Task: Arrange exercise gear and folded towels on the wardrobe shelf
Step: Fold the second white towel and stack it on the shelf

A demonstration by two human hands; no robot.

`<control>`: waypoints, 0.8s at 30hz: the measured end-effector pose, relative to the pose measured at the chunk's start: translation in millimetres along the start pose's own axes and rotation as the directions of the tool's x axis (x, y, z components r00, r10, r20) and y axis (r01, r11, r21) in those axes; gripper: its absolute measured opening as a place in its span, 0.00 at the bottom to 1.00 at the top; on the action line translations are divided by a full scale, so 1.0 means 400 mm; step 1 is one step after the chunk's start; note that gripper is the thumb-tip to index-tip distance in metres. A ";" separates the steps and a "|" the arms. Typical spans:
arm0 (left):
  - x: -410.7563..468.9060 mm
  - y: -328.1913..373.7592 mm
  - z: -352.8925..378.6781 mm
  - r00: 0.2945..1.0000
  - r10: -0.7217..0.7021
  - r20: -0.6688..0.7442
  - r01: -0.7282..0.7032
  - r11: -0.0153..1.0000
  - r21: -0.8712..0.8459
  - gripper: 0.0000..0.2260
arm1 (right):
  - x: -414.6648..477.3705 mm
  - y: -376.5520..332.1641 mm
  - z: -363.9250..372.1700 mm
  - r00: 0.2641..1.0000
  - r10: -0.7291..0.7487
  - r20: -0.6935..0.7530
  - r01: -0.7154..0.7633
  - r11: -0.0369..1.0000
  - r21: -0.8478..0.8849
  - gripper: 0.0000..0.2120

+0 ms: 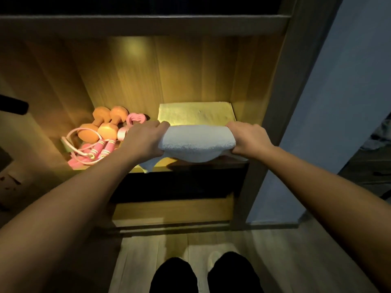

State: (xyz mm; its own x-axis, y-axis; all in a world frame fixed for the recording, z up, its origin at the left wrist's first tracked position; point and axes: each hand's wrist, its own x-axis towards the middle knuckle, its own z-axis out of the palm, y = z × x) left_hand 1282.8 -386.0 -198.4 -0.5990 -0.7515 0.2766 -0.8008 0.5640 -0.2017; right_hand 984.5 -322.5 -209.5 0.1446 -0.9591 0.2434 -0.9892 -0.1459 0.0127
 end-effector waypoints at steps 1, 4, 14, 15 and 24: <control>0.042 -0.018 -0.001 1.000 -0.003 -0.029 0.003 1.000 0.012 0.25 | 0.041 0.014 -0.007 1.000 0.001 -0.028 0.000 1.000 0.010 0.21; 0.145 -0.060 0.020 0.993 0.029 -0.111 -0.020 0.997 0.076 0.27 | 0.144 0.050 0.000 0.993 0.004 -0.122 -0.002 1.000 0.020 0.24; 0.057 0.005 0.338 0.976 0.163 -0.145 -0.151 0.984 0.096 0.38 | 0.080 0.080 0.346 0.957 -0.021 -0.289 -0.019 0.991 -0.136 0.25; 0.030 0.012 0.362 0.970 0.193 -0.149 -0.181 0.980 0.087 0.38 | 0.057 0.081 0.377 0.951 -0.047 -0.306 0.003 0.990 -0.143 0.24; 0.022 0.009 0.379 0.993 0.091 -0.079 -0.082 0.991 0.109 0.25 | 0.032 0.074 0.394 0.985 0.003 -0.175 -0.028 0.989 -0.145 0.29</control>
State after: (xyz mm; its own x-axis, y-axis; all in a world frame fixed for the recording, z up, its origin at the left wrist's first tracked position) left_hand 1274.0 -442.4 -339.0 -0.6669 -0.6678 0.3306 -0.7448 0.5827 -0.3251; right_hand 960.8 -377.4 -358.9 0.1357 -0.9021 0.4096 -0.9859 -0.0821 0.1459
